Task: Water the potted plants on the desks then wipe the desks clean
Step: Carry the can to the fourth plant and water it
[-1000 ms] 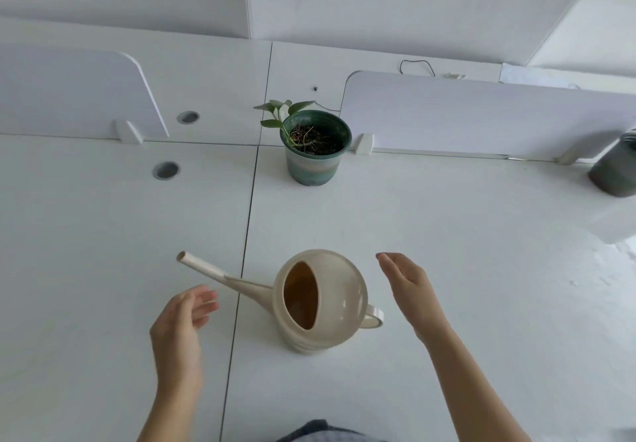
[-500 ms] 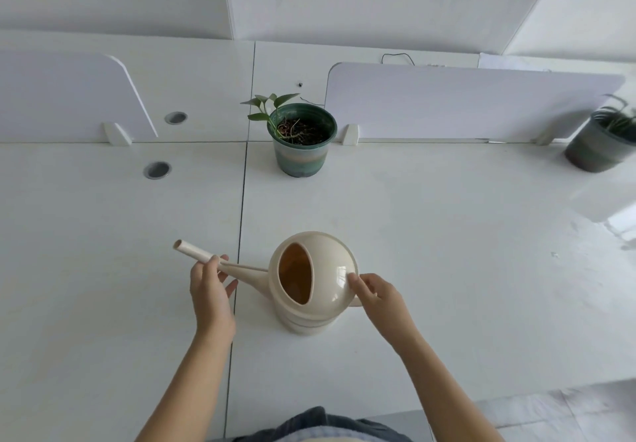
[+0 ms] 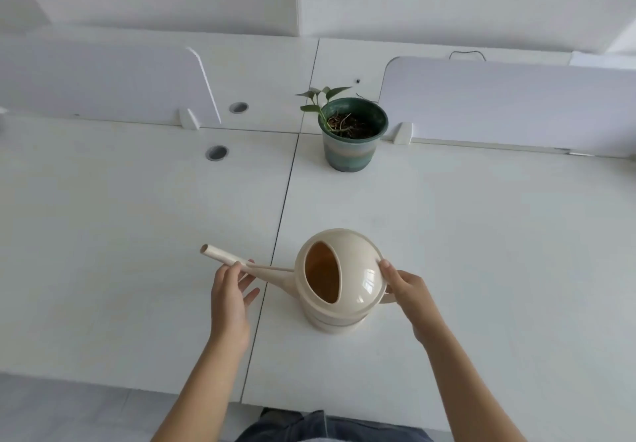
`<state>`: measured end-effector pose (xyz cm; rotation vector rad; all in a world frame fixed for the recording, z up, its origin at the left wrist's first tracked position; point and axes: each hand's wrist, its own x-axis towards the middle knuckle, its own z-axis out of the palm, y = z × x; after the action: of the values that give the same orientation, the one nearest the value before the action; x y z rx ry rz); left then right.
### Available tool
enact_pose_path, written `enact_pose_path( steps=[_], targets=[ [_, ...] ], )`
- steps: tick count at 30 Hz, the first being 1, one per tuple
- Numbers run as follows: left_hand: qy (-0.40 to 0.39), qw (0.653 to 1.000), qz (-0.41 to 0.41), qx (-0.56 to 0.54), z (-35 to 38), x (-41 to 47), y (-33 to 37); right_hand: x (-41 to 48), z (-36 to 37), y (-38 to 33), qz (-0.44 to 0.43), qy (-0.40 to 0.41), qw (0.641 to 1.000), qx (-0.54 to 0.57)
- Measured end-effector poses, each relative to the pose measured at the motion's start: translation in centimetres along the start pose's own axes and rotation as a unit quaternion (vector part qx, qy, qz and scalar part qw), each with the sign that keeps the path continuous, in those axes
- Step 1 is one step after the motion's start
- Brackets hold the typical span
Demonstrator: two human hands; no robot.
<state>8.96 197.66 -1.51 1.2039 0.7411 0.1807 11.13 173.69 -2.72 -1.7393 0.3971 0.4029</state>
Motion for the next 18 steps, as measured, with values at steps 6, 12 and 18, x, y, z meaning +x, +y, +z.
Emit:
enact_pose_path(
  steps=[6, 12, 18],
  targets=[
    [0.07, 0.995, -0.002, -0.069, -0.6, -3.8, -0.9, 0.2, -0.8, -1.6, -0.029, -0.098, 0.994, -0.044],
    [0.172, 0.978, 0.04, -0.112, -3.3, -10.6, -1.7, -1.1, -0.3, -2.9, -0.089, -0.225, 0.967, -0.08],
    [0.275, 0.95, 0.083, -0.119, -9.0, -19.4, -3.5, -5.0, 3.8, -4.0, -0.111, -0.361, 0.916, -0.136]
  ],
)
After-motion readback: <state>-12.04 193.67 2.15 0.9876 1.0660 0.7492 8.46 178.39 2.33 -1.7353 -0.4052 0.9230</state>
